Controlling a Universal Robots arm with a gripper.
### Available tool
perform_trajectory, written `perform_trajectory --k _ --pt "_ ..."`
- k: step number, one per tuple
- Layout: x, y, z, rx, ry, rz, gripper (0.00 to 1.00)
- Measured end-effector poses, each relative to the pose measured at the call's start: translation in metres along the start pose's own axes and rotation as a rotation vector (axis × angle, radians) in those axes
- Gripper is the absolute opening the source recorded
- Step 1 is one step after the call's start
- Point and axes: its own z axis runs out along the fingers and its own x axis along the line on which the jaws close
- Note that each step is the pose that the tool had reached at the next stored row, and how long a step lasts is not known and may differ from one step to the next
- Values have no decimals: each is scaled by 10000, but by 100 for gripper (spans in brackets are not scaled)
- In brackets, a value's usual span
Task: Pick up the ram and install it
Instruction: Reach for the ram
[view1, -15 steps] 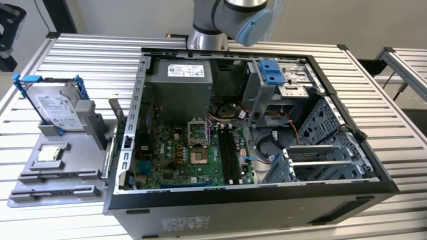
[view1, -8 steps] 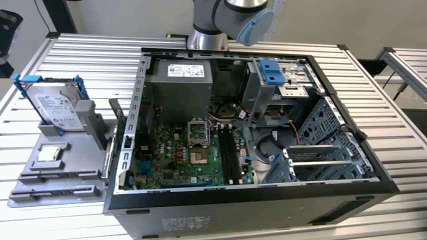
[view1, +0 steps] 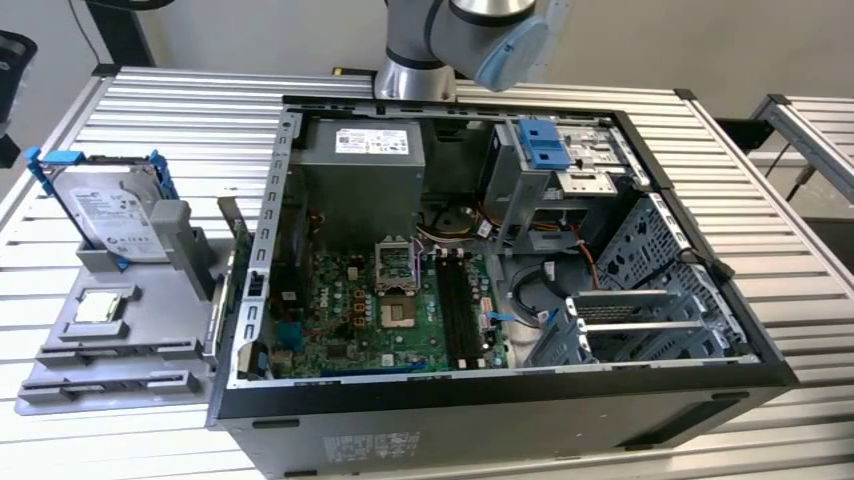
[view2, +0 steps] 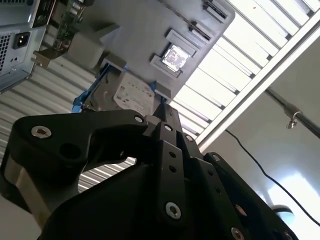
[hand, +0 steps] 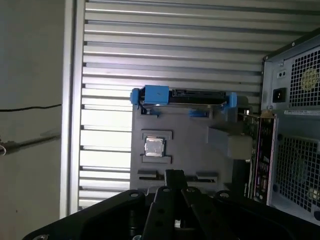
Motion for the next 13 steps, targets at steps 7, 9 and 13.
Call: perform_trajectory --k 7,9,13 --pt "6 -159 -9 -1 8 -63 0" --pt "8 -223 -11 -1 12 -67 0" --pt "7 -361 -18 -2 22 -69 0"
